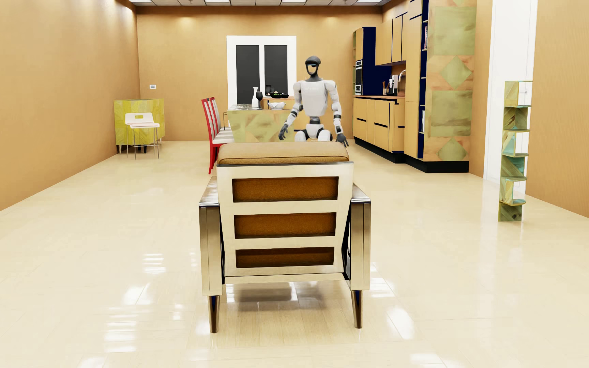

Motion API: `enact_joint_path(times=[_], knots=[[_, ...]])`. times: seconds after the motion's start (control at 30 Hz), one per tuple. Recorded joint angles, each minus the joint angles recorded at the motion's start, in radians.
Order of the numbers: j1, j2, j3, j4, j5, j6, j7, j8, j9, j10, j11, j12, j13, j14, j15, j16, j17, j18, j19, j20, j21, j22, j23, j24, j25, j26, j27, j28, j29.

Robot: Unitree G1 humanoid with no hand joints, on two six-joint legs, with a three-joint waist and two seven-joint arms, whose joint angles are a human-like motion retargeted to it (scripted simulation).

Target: Walk towards the armchair

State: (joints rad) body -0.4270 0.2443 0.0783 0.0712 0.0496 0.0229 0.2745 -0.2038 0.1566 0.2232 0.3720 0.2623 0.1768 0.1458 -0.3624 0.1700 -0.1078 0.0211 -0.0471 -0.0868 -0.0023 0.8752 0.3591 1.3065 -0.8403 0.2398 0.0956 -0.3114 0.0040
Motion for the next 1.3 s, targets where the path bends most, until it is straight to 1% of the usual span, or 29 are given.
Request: enact_joint_path(times=[0.03, 0.07, 0.13, 0.17, 0.2, 0.23, 0.3, 0.33, 0.4, 0.5, 0.53, 0.57, 0.6, 0.63, 0.67, 0.7, 0.77, 0.8, 0.87, 0.93, 0.97, 1.0, 1.03, 1.07, 1.1, 1.13, 1.2, 1.27, 1.3], knots=[[-0.002, 0.022, 0.002, -0.014, -0.013, -0.009, -0.028, -0.012, 0.002, 0.077, 0.050, -0.003, 0.008, 0.017, 0.039, -0.006, 0.001, 0.043, 0.000, 0.019, -0.013, -0.005, 0.037, 0.017, 0.010, -0.014, 0.034, -0.004, 0.009], [0.007, 0.022, 0.004, -0.018, -0.033, -0.020, -0.027, -0.020, 0.003, 0.149, 0.132, -0.008, 0.017, -0.001, 0.104, -0.022, 0.002, 0.068, -0.007, 0.051, -0.022, -0.014, 0.092, 0.019, 0.012, -0.014, 0.073, 0.009, 0.021], [0.043, -0.067, 0.005, -0.039, -0.110, -0.050, -0.028, -0.047, 0.009, 0.242, 0.425, -0.040, 0.032, -0.107, 0.277, -0.061, 0.009, 0.069, -0.021, 0.104, -0.029, -0.030, 0.233, 0.022, -0.012, -0.017, 0.149, 0.081, 0.044], [0.080, -0.144, 0.000, -0.058, -0.168, -0.065, -0.032, -0.066, 0.010, 0.239, 0.591, -0.066, 0.044, -0.142, 0.366, -0.079, 0.015, 0.062, -0.005, 0.113, -0.022, -0.037, 0.298, 0.028, -0.035, -0.019, 0.179, 0.116, 0.066], [0.121, -0.228, -0.009, -0.082, -0.220, -0.079, -0.040, -0.076, 0.010, 0.220, 0.725, -0.110, 0.062, -0.166, 0.396, -0.096, 0.020, 0.056, -0.008, 0.110, -0.008, -0.040, 0.348, 0.038, -0.063, -0.022, 0.192, 0.130, 0.091], [0.164, -0.313, -0.021, -0.101, -0.259, -0.091, -0.053, -0.081, 0.011, 0.199, 0.823, -0.158, 0.084, -0.188, 0.350, -0.105, 0.023, 0.049, -0.027, 0.097, 0.009, -0.047, 0.377, 0.050, -0.090, -0.036, 0.183, 0.137, 0.113], [0.247, -0.476, -0.049, -0.123, -0.305, -0.102, -0.086, -0.070, 0.010, 0.163, 0.902, -0.251, 0.139, -0.232, 0.317, -0.116, 0.040, 0.032, -0.035, 0.052, 0.008, -0.085, 0.385, 0.075, -0.103, -0.072, 0.142, 0.150, 0.130], [0.285, -0.553, -0.063, -0.127, -0.307, -0.103, -0.100, -0.047, 0.009, 0.153, 0.881, -0.290, 0.167, -0.256, 0.312, -0.123, 0.049, 0.024, -0.029, 0.024, -0.006, -0.121, 0.373, 0.078, -0.093, -0.093, 0.124, 0.164, 0.127], [0.349, -0.665, -0.084, -0.125, -0.298, -0.098, -0.129, 0.001, 0.001, 0.148, 0.706, -0.358, 0.213, -0.311, 0.300, -0.136, 0.067, 0.004, -0.016, -0.024, -0.034, -0.202, 0.342, 0.043, -0.073, -0.135, 0.101, 0.191, 0.109], [0.430, -0.658, -0.104, -0.109, -0.269, -0.085, -0.183, 0.087, -0.016, 0.158, 0.119, -0.433, 0.257, -0.397, 0.328, -0.144, 0.107, -0.028, 0.021, -0.102, -0.086, -0.298, 0.306, -0.049, -0.046, -0.167, 0.098, 0.211, 0.097], [0.457, -0.624, -0.106, -0.100, -0.262, -0.080, -0.206, 0.115, -0.022, 0.169, -0.060, -0.448, 0.265, -0.423, 0.343, -0.137, 0.117, -0.042, 0.035, -0.137, -0.092, -0.320, 0.302, -0.065, -0.047, -0.173, 0.097, 0.206, 0.100], [0.479, -0.601, -0.106, -0.087, -0.256, -0.075, -0.232, 0.136, -0.025, 0.200, -0.133, -0.456, 0.267, -0.446, 0.375, -0.126, 0.124, -0.057, 0.085, -0.168, -0.092, -0.339, 0.304, -0.077, -0.053, -0.177, 0.096, 0.199, 0.106], [0.491, -0.591, -0.104, -0.068, -0.247, -0.069, -0.255, 0.144, -0.025, 0.259, -0.098, -0.453, 0.261, -0.456, 0.432, -0.112, 0.127, -0.071, 0.148, -0.190, -0.085, -0.358, 0.312, -0.084, -0.064, -0.176, 0.096, 0.198, 0.114], [0.489, -0.593, -0.099, -0.042, -0.235, -0.062, -0.275, 0.128, -0.022, 0.348, -0.009, -0.435, 0.244, -0.440, 0.437, -0.097, 0.129, -0.084, 0.138, -0.193, -0.078, -0.373, 0.328, -0.098, -0.079, -0.167, 0.104, 0.202, 0.120], [0.465, -0.596, -0.095, -0.013, -0.220, -0.053, -0.292, 0.108, -0.017, 0.470, 0.087, -0.401, 0.220, -0.388, 0.378, -0.089, 0.131, -0.085, 0.113, -0.178, -0.077, -0.382, 0.344, -0.119, -0.093, -0.148, 0.117, 0.215, 0.122], [0.422, -0.579, -0.091, 0.015, -0.207, -0.042, -0.301, 0.082, -0.012, 0.605, 0.146, -0.358, 0.196, -0.305, 0.323, -0.093, 0.134, -0.061, 0.100, -0.150, -0.086, -0.375, 0.353, -0.144, -0.103, -0.118, 0.132, 0.242, 0.114], [0.309, -0.512, -0.083, 0.076, -0.187, -0.021, -0.292, 0.033, -0.006, 0.848, 0.165, -0.280, 0.153, -0.172, 0.261, -0.111, 0.129, -0.052, 0.090, -0.086, -0.109, -0.307, 0.330, -0.171, -0.104, -0.035, 0.143, 0.306, 0.095], [0.263, -0.483, -0.076, 0.105, -0.175, -0.011, -0.265, 0.022, -0.004, 0.911, 0.158, -0.242, 0.132, -0.181, 0.244, -0.120, 0.115, -0.061, 0.088, -0.048, -0.116, -0.259, 0.302, -0.176, -0.094, 0.008, 0.135, 0.340, 0.088], [0.207, -0.436, -0.060, 0.142, -0.148, 0.003, -0.199, 0.028, -0.005, 0.900, 0.139, -0.161, 0.089, -0.245, 0.222, -0.140, 0.076, -0.068, 0.082, 0.045, -0.120, -0.157, 0.230, -0.218, -0.053, 0.076, 0.114, 0.382, 0.076], [0.206, -0.392, -0.052, 0.184, -0.124, 0.011, -0.105, 0.041, -0.010, 0.705, 0.117, -0.079, 0.036, -0.298, 0.197, -0.126, 0.033, -0.082, 0.081, 0.100, -0.125, -0.073, 0.169, -0.249, -0.009, 0.107, 0.088, 0.322, 0.069], [0.235, -0.370, -0.052, 0.194, -0.116, 0.016, -0.049, 0.046, -0.014, 0.537, 0.102, -0.042, 0.020, -0.308, 0.186, -0.109, 0.018, -0.091, 0.082, 0.091, -0.136, -0.031, 0.135, -0.232, 0.007, 0.108, 0.074, 0.259, 0.069], [0.280, -0.346, -0.052, 0.187, -0.112, 0.019, 0.005, 0.051, -0.020, 0.362, 0.082, -0.012, 0.007, -0.294, 0.179, -0.091, 0.005, -0.099, 0.084, 0.058, -0.148, 0.005, 0.100, -0.189, 0.020, 0.090, 0.065, 0.182, 0.068], [0.325, -0.322, -0.053, 0.183, -0.112, 0.021, 0.052, 0.055, -0.024, 0.265, 0.060, 0.009, -0.001, -0.282, 0.176, -0.075, -0.001, -0.094, 0.084, 0.013, -0.162, 0.033, 0.069, -0.125, 0.038, 0.059, 0.057, 0.103, 0.057], [0.359, -0.299, -0.053, 0.176, -0.111, 0.021, 0.060, 0.056, -0.028, 0.224, 0.041, 0.020, -0.003, -0.283, 0.174, -0.061, -0.003, -0.102, 0.085, -0.023, -0.174, 0.047, 0.050, -0.061, 0.056, 0.022, 0.058, 0.039, 0.034], [0.389, -0.271, -0.053, 0.163, -0.115, 0.020, 0.062, 0.052, -0.032, 0.183, 0.013, 0.026, 0.001, -0.274, 0.176, -0.056, 0.003, -0.111, 0.086, -0.035, -0.188, 0.049, 0.044, -0.016, 0.070, -0.010, 0.060, 0.000, -0.001], [0.413, -0.244, -0.052, 0.149, -0.122, 0.017, 0.062, 0.043, -0.036, 0.150, -0.017, 0.028, 0.009, -0.265, 0.182, -0.059, 0.018, -0.116, 0.089, -0.016, -0.203, 0.037, 0.053, 0.005, 0.083, -0.023, 0.067, -0.017, -0.038], [0.452, -0.197, -0.048, 0.117, -0.140, 0.011, 0.055, 0.022, -0.048, 0.088, -0.075, 0.024, 0.034, -0.250, 0.191, -0.089, 0.054, -0.119, 0.095, 0.074, -0.216, -0.021, 0.107, -0.008, 0.089, -0.016, 0.086, 0.027, -0.080], [0.481, -0.165, -0.043, 0.089, -0.157, 0.004, 0.044, 0.002, -0.057, 0.037, -0.111, 0.006, 0.056, -0.238, 0.189, -0.128, 0.072, -0.119, 0.100, 0.170, -0.200, -0.094, 0.201, -0.061, 0.067, -0.005, 0.105, 0.133, -0.038], [0.488, -0.158, -0.040, 0.079, -0.165, 0.000, 0.037, -0.008, -0.059, 0.023, -0.114, -0.009, 0.061, -0.234, 0.185, -0.147, 0.072, -0.120, 0.103, 0.203, -0.177, -0.129, 0.262, -0.088, 0.034, -0.004, 0.120, 0.183, 0.007]])
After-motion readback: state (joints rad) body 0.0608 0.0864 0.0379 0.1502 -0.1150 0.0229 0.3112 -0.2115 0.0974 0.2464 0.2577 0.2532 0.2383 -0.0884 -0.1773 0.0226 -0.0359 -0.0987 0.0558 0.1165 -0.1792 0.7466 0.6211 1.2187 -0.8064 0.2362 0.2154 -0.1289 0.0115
